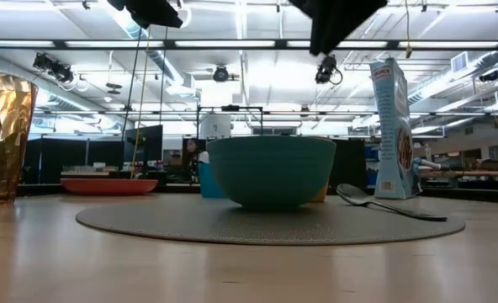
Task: Arrange a breakfast setting
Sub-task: Put the orange plate on the bottom left of the gray table mat
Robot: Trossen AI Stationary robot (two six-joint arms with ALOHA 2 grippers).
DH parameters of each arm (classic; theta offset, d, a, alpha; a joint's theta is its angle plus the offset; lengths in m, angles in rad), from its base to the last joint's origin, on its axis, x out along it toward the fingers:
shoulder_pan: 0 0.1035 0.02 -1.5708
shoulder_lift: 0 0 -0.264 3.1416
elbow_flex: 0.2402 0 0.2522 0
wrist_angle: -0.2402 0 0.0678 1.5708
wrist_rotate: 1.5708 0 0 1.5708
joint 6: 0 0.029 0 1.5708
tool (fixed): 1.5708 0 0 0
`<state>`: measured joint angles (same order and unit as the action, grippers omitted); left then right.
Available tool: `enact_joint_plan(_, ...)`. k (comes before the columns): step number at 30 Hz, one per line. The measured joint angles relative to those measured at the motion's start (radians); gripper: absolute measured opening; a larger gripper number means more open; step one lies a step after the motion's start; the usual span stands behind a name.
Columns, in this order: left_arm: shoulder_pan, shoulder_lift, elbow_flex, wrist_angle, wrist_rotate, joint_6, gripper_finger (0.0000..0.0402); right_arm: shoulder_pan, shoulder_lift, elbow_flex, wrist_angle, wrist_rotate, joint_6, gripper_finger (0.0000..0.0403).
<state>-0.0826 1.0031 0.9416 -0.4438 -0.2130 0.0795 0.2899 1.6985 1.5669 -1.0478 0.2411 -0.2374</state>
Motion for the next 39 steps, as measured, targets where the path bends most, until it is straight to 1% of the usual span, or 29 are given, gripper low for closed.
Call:
enact_joint_plan(2,0.0,0.0,0.0,-0.014,0.03,-0.021,0.0144,-0.015,-0.038,-0.001,-0.007,-0.015,0.024,0.0087)
enact_joint_plan(5,-0.005,0.0,0.0,-0.042,0.092,-0.08,0.0144,-0.033,-0.101,-0.048,0.05,-0.047,0.024,0.0086)
enact_joint_plan(8,-0.035,0.0,0.002,-0.049,0.104,-0.22,0.0144,-0.046,-0.163,-0.143,0.167,-0.063,0.002,0.0082)
enact_joint_plan(10,-0.075,0.001,0.037,-0.057,0.13,-0.311,0.0144,-0.054,-0.199,-0.213,0.248,-0.063,0.0,0.0079)
enact_joint_plan(12,-0.125,0.005,0.091,-0.071,0.145,-0.344,0.0144,-0.064,-0.226,-0.281,0.325,-0.068,0.0,0.0077)
enact_joint_plan(15,-0.18,0.012,0.167,-0.196,0.147,-0.395,0.0144,-0.078,-0.248,-0.366,0.437,-0.077,0.005,0.0076)
enact_joint_plan(18,-0.208,0.009,0.23,-0.308,0.097,-0.476,0.0144,-0.085,-0.254,-0.426,0.536,-0.073,0.019,0.0076)
enact_joint_plan(21,-0.199,0.011,0.236,-0.429,-0.041,-0.502,0.0144,-0.092,-0.245,-0.45,0.613,-0.048,0.02,0.008)
enact_joint_plan(23,-0.161,0.011,0.223,-0.484,-0.12,-0.506,0.0144,-0.099,-0.231,-0.451,0.643,-0.048,-0.007,0.0087)
enact_joint_plan(25,-0.093,0.022,0.193,-0.485,-0.149,-0.505,0.0144,-0.104,-0.228,-0.451,0.657,-0.048,-0.024,0.0095)
enact_joint_plan(27,-0.002,0.038,0.161,-0.473,-0.149,-0.495,0.0144,-0.105,-0.229,-0.45,0.685,-0.048,-0.027,0.0104)
enact_joint_plan(29,0.098,0.058,0.133,-0.469,-0.146,-0.492,0.0144,-0.106,-0.234,-0.45,0.676,-0.048,-0.027,0.0109)
enact_joint_plan(32,0.261,0.101,0.082,-0.448,-0.112,-0.447,0.0144,-0.106,-0.239,-0.451,0.678,-0.058,-0.027,0.0112)
enact_joint_plan(36,0.431,0.179,0.009,-0.35,-0.095,-0.396,0.0144,-0.103,-0.241,-0.451,0.651,-0.059,-0.02,0.0113)
enact_joint_plan(39,0.529,0.258,-0.043,-0.265,-0.089,-0.386,0.0144,-0.1,-0.241,-0.451,0.612,-0.062,-0.003,0.0113)
